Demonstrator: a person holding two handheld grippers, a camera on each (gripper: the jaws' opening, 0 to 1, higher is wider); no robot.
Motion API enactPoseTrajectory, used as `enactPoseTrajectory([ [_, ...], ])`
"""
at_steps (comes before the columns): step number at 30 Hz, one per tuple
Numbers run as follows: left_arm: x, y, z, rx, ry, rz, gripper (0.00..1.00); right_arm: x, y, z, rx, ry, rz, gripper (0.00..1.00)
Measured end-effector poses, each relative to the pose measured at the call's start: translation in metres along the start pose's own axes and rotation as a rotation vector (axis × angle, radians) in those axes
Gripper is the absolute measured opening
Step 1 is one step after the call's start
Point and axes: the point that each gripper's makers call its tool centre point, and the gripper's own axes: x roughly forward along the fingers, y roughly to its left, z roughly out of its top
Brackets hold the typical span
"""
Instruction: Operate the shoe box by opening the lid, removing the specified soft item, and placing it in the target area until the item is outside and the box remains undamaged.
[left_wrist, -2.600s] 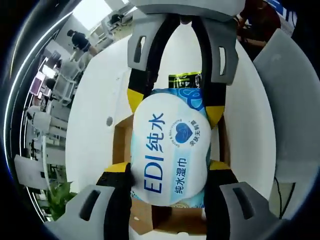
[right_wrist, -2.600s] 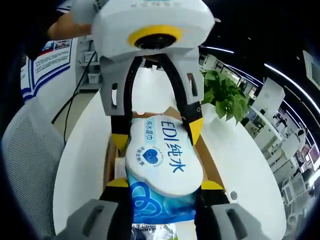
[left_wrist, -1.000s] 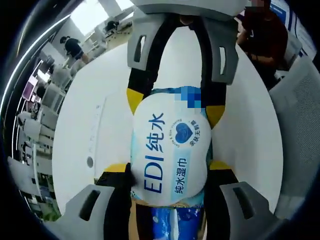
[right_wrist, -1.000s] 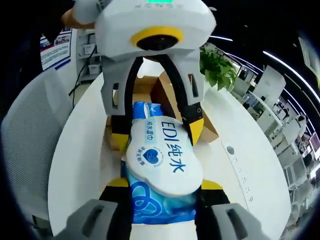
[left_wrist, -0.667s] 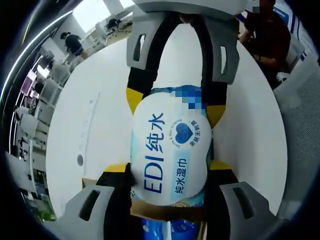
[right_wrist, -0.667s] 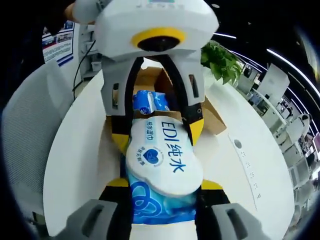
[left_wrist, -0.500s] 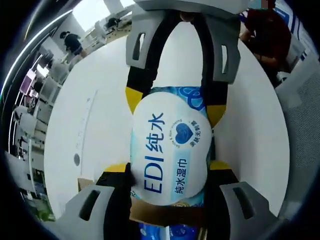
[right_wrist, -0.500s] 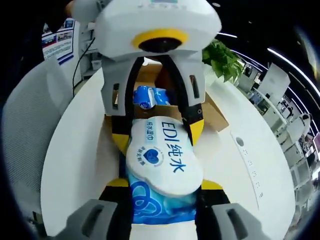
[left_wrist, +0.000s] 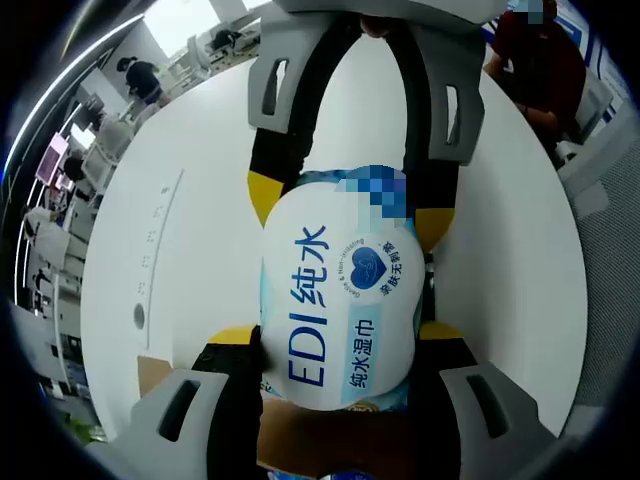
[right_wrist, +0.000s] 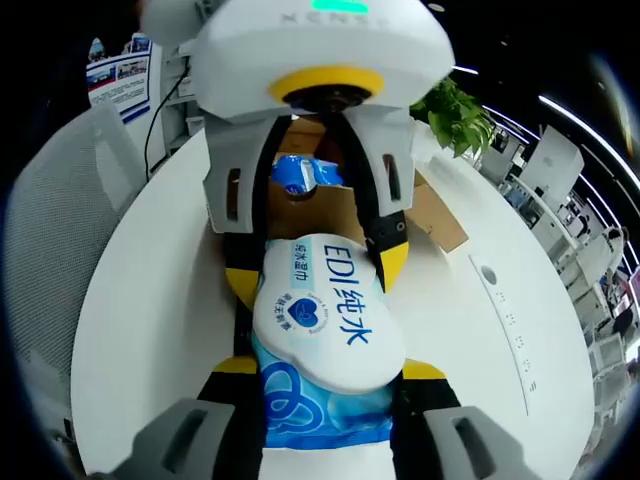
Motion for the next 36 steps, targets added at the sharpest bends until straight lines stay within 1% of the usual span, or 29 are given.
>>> enactPoseTrajectory([
  [10, 0.007, -0.002, -0.007, 0.004, 0.019, -0.002, 0.58, 0.009, 0.002, -0.002, -0.001, -0.015, -0.004, 0.46],
  [18, 0.01, -0.002, -0.004, 0.001, -0.001, 0.002, 0.59, 0.009, 0.003, -0.007, -0.008, -0.025, -0.006, 0.47],
  [23, 0.011, -0.002, -0.002, -0.002, -0.037, 0.007, 0.6, 0.01, 0.004, -0.013, -0.007, -0.022, -0.01, 0.49],
  [27, 0.01, -0.003, -0.001, 0.001, -0.063, 0.005, 0.61, 0.009, 0.004, -0.013, -0.012, -0.016, -0.01, 0.51],
  [29, 0.011, -0.004, -0.003, 0.02, -0.062, 0.001, 0.63, 0.009, 0.004, -0.013, -0.007, -0.013, -0.013, 0.52],
  [30, 0.012, -0.007, -0.005, 0.043, -0.051, -0.004, 0.65, 0.009, 0.004, -0.014, -0.013, -0.005, -0.015, 0.52],
  [32, 0.013, -0.009, -0.005, 0.052, -0.052, -0.005, 0.68, 0.007, 0.004, -0.015, -0.007, -0.002, -0.016, 0.53],
  [34, 0.013, -0.008, -0.003, 0.032, -0.065, -0.002, 0.69, 0.005, 0.004, -0.015, 0.003, 0.001, -0.019, 0.52],
  [36, 0.011, -0.008, -0.001, 0.0, -0.081, -0.012, 0.7, 0.002, 0.005, -0.016, 0.006, 0.003, -0.019, 0.52],
])
